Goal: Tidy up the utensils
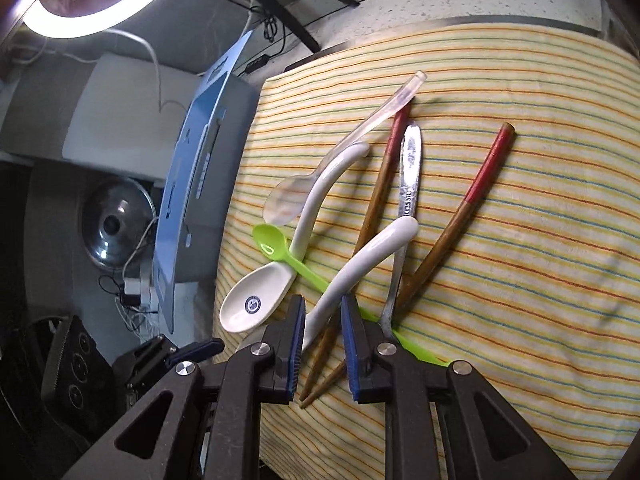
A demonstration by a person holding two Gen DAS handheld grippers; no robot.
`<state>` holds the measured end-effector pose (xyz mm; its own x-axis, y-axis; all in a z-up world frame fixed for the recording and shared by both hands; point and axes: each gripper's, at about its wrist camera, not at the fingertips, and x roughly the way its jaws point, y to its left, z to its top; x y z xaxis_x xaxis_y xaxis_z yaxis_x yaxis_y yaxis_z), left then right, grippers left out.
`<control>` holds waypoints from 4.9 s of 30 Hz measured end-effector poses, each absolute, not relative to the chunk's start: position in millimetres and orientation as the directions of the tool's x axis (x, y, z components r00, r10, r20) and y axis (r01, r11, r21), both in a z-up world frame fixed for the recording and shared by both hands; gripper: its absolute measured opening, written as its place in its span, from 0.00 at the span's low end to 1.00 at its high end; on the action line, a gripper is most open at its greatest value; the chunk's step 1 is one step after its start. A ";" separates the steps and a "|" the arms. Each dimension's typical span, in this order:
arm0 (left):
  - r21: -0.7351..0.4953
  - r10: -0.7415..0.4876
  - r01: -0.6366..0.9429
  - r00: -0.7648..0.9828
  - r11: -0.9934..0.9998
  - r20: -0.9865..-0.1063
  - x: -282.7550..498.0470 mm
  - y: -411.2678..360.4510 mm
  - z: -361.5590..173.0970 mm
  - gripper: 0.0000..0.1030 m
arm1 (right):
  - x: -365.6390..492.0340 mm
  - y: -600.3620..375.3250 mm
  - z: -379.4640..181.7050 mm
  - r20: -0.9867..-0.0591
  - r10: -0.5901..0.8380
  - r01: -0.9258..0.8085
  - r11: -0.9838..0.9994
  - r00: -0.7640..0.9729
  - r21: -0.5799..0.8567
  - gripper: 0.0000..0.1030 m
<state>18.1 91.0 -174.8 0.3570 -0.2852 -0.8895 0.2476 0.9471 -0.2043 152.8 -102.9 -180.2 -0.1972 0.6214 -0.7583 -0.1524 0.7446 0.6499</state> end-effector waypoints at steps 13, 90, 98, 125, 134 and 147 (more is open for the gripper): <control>-0.169 -0.262 0.279 0.343 0.945 -0.902 28.4 75.3 -191.0 0.43 | 155.6 -93.0 -188.8 -0.734 0.647 -0.079 0.737 -0.206 0.671 0.18; -0.141 -0.137 0.032 0.519 0.989 -0.843 31.0 230.5 -141.7 0.38 | 189.3 89.3 -121.2 -0.767 0.634 -0.371 0.691 -0.103 0.621 0.36; -0.144 -0.166 0.084 0.527 0.986 -0.833 26.9 205.3 -134.7 0.38 | 181.9 7.4 -90.6 -0.768 0.639 -0.368 0.723 0.037 0.584 0.49; -0.200 -0.332 0.336 0.398 0.920 -0.855 35.3 77.4 -151.3 0.38 | 139.6 -168.4 -113.7 -0.797 0.595 -0.116 0.803 0.108 0.584 0.51; -0.232 -0.354 0.345 0.348 0.909 -0.868 30.4 46.5 -168.1 0.38 | 147.6 -171.2 -137.7 -0.762 0.647 -0.046 0.763 0.034 0.645 0.40; -0.248 -0.338 0.273 0.360 0.930 -0.869 28.2 44.2 -174.0 0.38 | 175.8 -126.7 -165.3 -0.787 0.610 -0.144 0.774 -0.091 0.617 0.28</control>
